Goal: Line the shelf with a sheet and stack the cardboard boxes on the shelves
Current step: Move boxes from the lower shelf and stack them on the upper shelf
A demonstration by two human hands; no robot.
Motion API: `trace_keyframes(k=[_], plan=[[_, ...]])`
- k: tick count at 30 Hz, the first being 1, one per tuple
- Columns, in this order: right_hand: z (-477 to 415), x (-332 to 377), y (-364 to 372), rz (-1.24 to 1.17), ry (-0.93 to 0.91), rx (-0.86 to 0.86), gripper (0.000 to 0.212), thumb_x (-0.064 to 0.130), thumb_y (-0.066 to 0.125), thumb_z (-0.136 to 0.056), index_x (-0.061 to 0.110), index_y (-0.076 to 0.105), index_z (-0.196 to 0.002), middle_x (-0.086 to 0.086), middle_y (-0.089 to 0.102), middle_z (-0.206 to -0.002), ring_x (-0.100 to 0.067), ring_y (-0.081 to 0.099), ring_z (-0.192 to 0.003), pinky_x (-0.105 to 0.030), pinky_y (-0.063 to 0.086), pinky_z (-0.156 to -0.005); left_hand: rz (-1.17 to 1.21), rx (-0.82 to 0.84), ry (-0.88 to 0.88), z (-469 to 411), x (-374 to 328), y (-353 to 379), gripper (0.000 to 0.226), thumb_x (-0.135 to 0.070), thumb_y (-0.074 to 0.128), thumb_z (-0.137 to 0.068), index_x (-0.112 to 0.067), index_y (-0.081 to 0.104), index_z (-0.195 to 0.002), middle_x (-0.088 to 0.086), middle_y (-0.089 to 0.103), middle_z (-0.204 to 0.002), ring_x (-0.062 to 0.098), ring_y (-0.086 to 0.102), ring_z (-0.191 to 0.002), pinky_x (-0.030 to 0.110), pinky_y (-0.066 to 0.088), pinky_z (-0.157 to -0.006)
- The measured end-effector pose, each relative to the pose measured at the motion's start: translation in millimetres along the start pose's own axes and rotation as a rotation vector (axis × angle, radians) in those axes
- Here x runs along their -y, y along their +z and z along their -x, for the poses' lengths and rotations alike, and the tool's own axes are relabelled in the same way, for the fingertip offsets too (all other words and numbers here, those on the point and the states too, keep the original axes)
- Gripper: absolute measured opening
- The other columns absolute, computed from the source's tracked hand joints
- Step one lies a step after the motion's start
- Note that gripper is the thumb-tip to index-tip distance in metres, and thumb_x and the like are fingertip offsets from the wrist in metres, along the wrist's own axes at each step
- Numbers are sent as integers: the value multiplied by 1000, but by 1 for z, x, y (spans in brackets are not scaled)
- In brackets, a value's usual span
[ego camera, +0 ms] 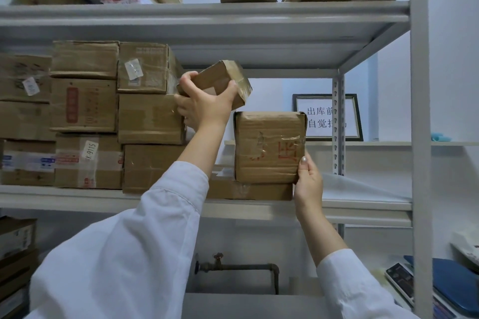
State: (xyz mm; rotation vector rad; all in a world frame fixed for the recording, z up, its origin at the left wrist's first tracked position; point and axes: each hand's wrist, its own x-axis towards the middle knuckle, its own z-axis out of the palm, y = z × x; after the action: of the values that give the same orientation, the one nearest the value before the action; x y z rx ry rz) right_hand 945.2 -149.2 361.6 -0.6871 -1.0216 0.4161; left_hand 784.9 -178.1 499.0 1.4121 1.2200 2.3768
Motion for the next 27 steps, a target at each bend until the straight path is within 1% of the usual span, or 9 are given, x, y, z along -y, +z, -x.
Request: trace_keyframes(k=[4, 8, 10, 13, 19, 20, 22, 24, 27], plan=[[4, 2, 3, 55, -43, 25, 38, 26, 32, -104, 21, 49, -138, 3, 56, -134, -12, 49, -124, -27, 38, -103, -56, 29, 41, 3, 3, 5, 71, -49, 69, -71, -29, 33, -129, 12, 29, -137, 31, 32, -122, 44, 30, -100], [4, 0, 6, 74, -30, 35, 39, 27, 33, -103, 21, 47, -139, 2, 54, -137, -14, 48, -128, -34, 36, -110, -127, 74, 118, -3, 1, 6, 69, -50, 68, -75, -36, 35, -134, 11, 24, -145, 32, 28, -130, 47, 28, -104], [3, 0, 6, 84, -28, 42, 39, 26, 32, -103, 20, 46, -139, 2, 54, -137, -13, 48, -128, -32, 36, -110, -166, 109, 153, -7, -1, 8, 68, -50, 68, -77, -40, 36, -136, 10, 22, -149, 32, 25, -133, 47, 27, -107], [3, -1, 9, 96, -30, 68, 39, 26, 32, -103, 21, 46, -139, 4, 53, -138, -10, 47, -126, -27, 36, -108, -180, 157, 223, -12, -3, 12, 65, -45, 69, -78, -39, 41, -137, 6, 26, -147, 29, 29, -130, 41, 30, -106], [8, -8, 22, 176, -12, 120, 39, 28, 34, -103, 26, 46, -140, 6, 53, -139, -14, 46, -131, -33, 33, -111, -172, 197, 287, -20, 8, 14, 61, -35, 67, -83, -37, 41, -138, 7, 27, -146, 27, 30, -129, 33, 31, -100], [8, -9, 24, 245, -9, 122, 38, 33, 33, -103, 32, 46, -139, 8, 53, -139, -16, 45, -131, -41, 29, -113, -169, 199, 295, -22, 10, 13, 60, -34, 67, -84, -36, 41, -138, 7, 28, -146, 26, 30, -129, 32, 30, -100], [9, -6, 26, 448, 4, 146, 38, 40, 30, -102, 44, 42, -138, 13, 50, -141, -17, 39, -135, -59, 10, -115, -137, 214, 300, -27, 16, 11, 58, -30, 66, -86, -34, 42, -138, 7, 29, -146, 26, 31, -130, 27, 28, -99], [9, 1, 28, 633, -1, 166, 39, 40, 28, -102, 45, 39, -139, 13, 48, -142, -14, 30, -141, -59, -8, -113, -95, 229, 307, -29, 20, 10, 57, -25, 64, -88, -32, 40, -139, 5, 30, -146, 24, 30, -131, 23, 25, -95], [13, 13, 36, 889, -111, 207, 41, 35, 28, -103, 41, 36, -142, 10, 51, -141, -13, 27, -143, -53, -15, -113, -97, 191, 331, -29, 29, 5, 68, -22, 62, -89, -25, 26, -147, 6, 30, -150, 24, 27, -136, 25, 24, -103]])
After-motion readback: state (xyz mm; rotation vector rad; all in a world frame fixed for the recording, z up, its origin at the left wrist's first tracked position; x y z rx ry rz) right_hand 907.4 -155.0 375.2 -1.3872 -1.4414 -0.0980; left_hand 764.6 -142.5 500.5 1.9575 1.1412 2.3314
